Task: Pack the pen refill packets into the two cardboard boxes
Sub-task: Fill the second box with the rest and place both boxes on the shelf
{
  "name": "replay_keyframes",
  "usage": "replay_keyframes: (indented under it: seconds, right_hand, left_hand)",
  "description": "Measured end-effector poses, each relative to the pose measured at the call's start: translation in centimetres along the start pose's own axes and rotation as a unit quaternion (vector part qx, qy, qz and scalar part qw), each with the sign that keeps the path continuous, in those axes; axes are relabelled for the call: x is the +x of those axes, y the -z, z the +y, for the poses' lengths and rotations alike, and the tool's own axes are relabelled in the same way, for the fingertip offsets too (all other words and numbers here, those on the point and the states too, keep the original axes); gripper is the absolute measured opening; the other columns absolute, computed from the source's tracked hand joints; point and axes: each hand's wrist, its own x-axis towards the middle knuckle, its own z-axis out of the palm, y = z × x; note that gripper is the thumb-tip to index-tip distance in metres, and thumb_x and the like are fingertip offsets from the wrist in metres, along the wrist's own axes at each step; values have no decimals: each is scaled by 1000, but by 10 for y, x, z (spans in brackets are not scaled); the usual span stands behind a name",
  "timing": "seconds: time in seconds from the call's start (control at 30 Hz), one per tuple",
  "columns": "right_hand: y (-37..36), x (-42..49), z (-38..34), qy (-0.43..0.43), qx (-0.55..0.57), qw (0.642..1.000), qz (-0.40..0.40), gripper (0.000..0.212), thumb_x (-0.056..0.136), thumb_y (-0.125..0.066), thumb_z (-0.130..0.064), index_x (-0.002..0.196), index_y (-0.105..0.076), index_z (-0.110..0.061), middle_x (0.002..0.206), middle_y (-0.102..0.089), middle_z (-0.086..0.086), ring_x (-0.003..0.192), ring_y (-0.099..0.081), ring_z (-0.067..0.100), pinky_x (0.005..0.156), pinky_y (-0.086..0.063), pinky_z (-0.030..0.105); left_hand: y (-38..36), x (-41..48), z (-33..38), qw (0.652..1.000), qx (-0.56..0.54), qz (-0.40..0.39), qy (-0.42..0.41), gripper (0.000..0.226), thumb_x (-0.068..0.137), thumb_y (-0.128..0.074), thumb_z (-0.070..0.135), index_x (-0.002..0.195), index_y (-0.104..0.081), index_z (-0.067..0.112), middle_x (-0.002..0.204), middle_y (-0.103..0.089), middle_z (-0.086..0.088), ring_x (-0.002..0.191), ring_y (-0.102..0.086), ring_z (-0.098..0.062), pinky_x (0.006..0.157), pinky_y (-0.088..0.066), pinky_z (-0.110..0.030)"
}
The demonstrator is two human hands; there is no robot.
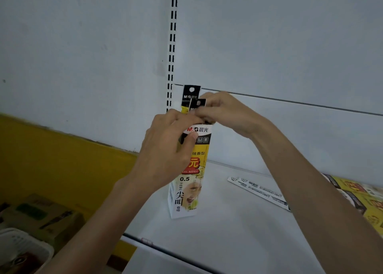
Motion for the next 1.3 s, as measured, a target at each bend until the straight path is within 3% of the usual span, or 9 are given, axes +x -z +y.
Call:
replay_keyframes:
  seconds: [0.23,0.4,0.5,0.57,0.63,0.77,1.07,1.2,1.3]
  right_hand:
    - [-13,-11,9,-7,70,997,31,21,87,-56,-8,74,-68,-19,95,-63,-9,90,-58,10,83,-47,28]
    - [5,-33,29,-26,210,977,39,17,93,-53,-26,98,-68,-24,104,-65,-5,97,-63,11,85,-53,32]
    - [26,-51,73,-112,-126,985,36,17,84,-66,-20,101,-63,-22,90,-62,-8,87,-61,10,78,-45,24]
    - [36,-64,104,-266,-338,897,-104,32,76,-74,-29,104,-61,-21,94,-56,-5,92,-56,15,80,-42,24]
    - [37,-77,125,-349,-352,853,-162,38,73,-76,-31,105,-59,-19,103,-55,1,91,-55,19,79,-47,28]
    - [34,-90,142,-280,-328,896,-110,35,82,-65,-19,113,-49,-20,104,-57,7,80,-52,18,68,-41,25]
    - [23,-90,136,-179,-169,963,-112,39,90,-44,1,86,-73,-26,64,-59,-12,61,-55,3,70,-43,23]
    - [24,-84,118,-232,262,937,-25,52,80,-27,23,78,-74,0,90,-72,8,83,-68,20,69,-55,23]
    - [30,-80,102,-155,389,908,-33,45,69,-44,24,100,-69,1,90,-68,11,81,-68,22,74,-57,28]
  left_hand:
    - [-2,-2,-4,999,-27,26,0,33,82,-44,32,111,-59,29,142,-25,2,120,-41,-22,90,-46,-39]
    - [4,-2,-10,1000,-13,6,-21,34,84,-41,32,112,-58,23,111,-52,10,105,-48,-15,84,-41,-32]
    - [7,-2,-13,1000,-17,0,-10,33,84,-41,34,113,-56,29,104,-51,15,98,-50,-9,82,-45,-31]
    - [7,-2,-12,1000,-1,-8,-23,34,85,-40,35,115,-55,29,103,-51,16,96,-51,-9,81,-48,-36]
    - [6,0,-10,999,21,-11,-32,34,86,-39,36,115,-54,27,102,-52,15,94,-52,-12,79,-49,-42]
    - [3,5,-3,998,56,-17,-39,34,85,-37,37,113,-53,25,100,-59,4,88,-54,-18,73,-49,-44]
    - [11,9,15,996,72,-43,4,49,74,-39,38,121,-46,26,84,-52,16,75,-56,-16,80,-47,-40]
    - [12,9,13,998,38,-49,6,38,75,-40,38,108,-57,29,90,-58,13,85,-57,-13,79,-50,-42]
    - [9,5,10,999,1,-39,7,34,78,-40,36,107,-57,32,95,-61,8,89,-57,-14,77,-50,-44]
